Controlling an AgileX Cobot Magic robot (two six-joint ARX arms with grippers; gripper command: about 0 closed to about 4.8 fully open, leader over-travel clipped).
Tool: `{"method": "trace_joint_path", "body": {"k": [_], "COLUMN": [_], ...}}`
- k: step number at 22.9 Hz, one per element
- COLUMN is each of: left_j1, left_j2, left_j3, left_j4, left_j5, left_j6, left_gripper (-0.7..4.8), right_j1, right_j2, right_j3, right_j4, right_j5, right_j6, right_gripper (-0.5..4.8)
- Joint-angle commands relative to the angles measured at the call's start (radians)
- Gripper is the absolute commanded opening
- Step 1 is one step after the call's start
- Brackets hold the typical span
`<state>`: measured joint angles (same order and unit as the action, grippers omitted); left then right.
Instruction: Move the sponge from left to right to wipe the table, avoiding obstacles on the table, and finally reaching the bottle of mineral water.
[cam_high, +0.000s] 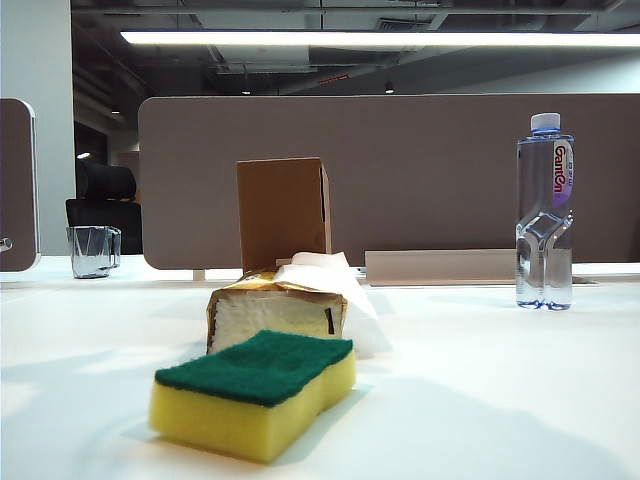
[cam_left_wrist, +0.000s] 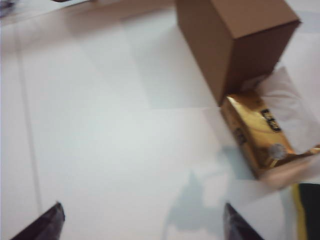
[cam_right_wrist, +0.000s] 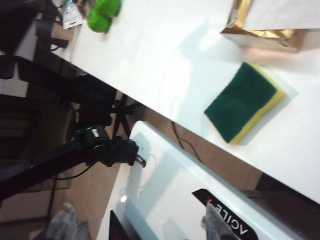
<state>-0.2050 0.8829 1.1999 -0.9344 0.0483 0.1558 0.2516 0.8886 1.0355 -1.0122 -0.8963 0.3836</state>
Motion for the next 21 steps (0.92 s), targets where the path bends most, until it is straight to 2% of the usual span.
{"method": "trace_joint_path", "body": {"k": [1,4,6,10,14,18,21], "left_j1": [0.086,0.121,0.125,0.126,0.126,0.126,0.126], "left_j2": [-0.041,-0.079,-0.109,-0.179,-0.251,-0.283,-0.286], "left_j3": [0.040,0.046,0.046,0.046,0.046,0.046,0.046], "left_j4": [-0.036,-0.054,-0.098,-0.243,-0.315,-0.348,-0.375], "left_j5": [0.007,0.034,0.089,0.125,0.158,0.229,0.248], "left_j6": [0.021,0.012,-0.003,-0.023,-0.039,-0.053,-0.059], "left_gripper": [4.09,4.08,4.08,4.08,4.08,4.08,4.07], "right_j1": [0.000,0.000,0.000,0.018,0.134,0.289,0.363], "right_j2": [-0.003,-0.002,-0.002,-0.002,-0.002,0.010,0.071], "right_j3": [0.002,0.002,0.000,-0.041,-0.137,-0.237,-0.243], "right_j4": [0.003,0.004,0.003,-0.001,0.040,0.272,0.335], "right_j5": [0.031,0.043,0.049,0.049,0.077,0.172,0.242], "right_j6": [-0.015,-0.015,-0.015,-0.014,0.039,0.211,0.227], "right_gripper": [3.33,3.33,3.33,3.33,3.37,3.38,3.38]}}
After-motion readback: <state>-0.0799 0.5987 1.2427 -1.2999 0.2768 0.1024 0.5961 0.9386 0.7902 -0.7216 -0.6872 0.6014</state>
